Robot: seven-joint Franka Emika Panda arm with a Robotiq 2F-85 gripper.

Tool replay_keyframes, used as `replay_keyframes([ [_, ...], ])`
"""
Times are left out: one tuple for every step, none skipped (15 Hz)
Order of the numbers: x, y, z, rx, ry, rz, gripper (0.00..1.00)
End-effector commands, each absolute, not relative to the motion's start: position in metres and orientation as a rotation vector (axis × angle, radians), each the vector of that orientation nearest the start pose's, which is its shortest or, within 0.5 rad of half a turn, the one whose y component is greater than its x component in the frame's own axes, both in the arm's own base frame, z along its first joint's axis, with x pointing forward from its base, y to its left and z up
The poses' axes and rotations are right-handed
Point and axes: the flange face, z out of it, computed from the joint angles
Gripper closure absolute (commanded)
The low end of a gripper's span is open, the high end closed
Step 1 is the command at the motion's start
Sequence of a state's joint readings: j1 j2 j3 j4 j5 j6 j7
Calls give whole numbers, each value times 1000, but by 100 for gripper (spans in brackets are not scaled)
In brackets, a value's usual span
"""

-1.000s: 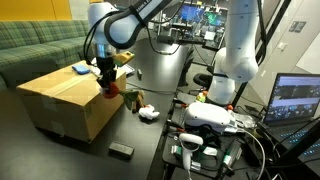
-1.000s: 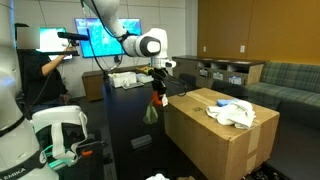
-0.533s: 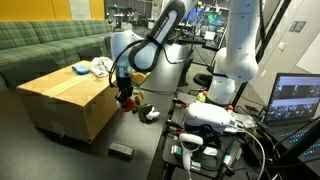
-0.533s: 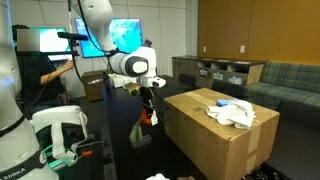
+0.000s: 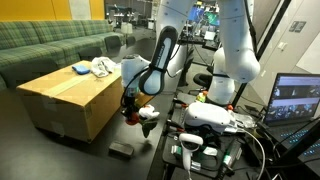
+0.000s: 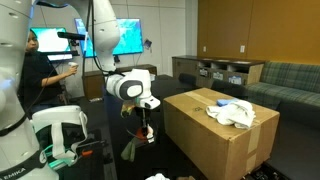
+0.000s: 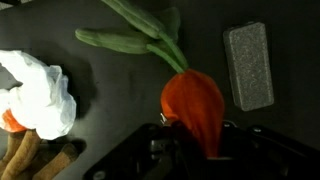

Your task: Remove the toy moose from the top of the brown box, place the white towel on top of the box, remove the white object from the top of the box, place the blue sponge on the box, remove the radish from the top of the box, put the eraser on the box

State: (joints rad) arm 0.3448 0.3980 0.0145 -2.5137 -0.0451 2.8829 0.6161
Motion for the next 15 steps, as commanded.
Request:
replay_keyframes([
  [426, 163, 101, -3155, 447, -17, 86],
  [425, 162, 96, -3163, 463, -16, 84],
  [424, 162, 91, -3173, 470, -10, 56],
  [423, 163, 85, -3184, 475, 0, 56],
  [421, 163, 83, -3191, 471, 13, 49],
  [420, 165, 81, -3195, 472, 11, 43],
  [419, 167, 81, -3198, 469, 15, 34],
  [419, 169, 80, -3198, 469, 15, 26],
  [418, 171, 81, -3200, 465, 15, 19],
  [418, 174, 80, -3201, 463, 11, 10],
  [417, 176, 81, -3204, 458, 6, 4],
  [417, 177, 82, -3205, 462, -7, 0],
  [417, 178, 84, -3209, 461, -15, 0],
  [416, 178, 85, -3210, 459, -19, 0],
  [414, 180, 87, -3209, 450, -17, 0],
])
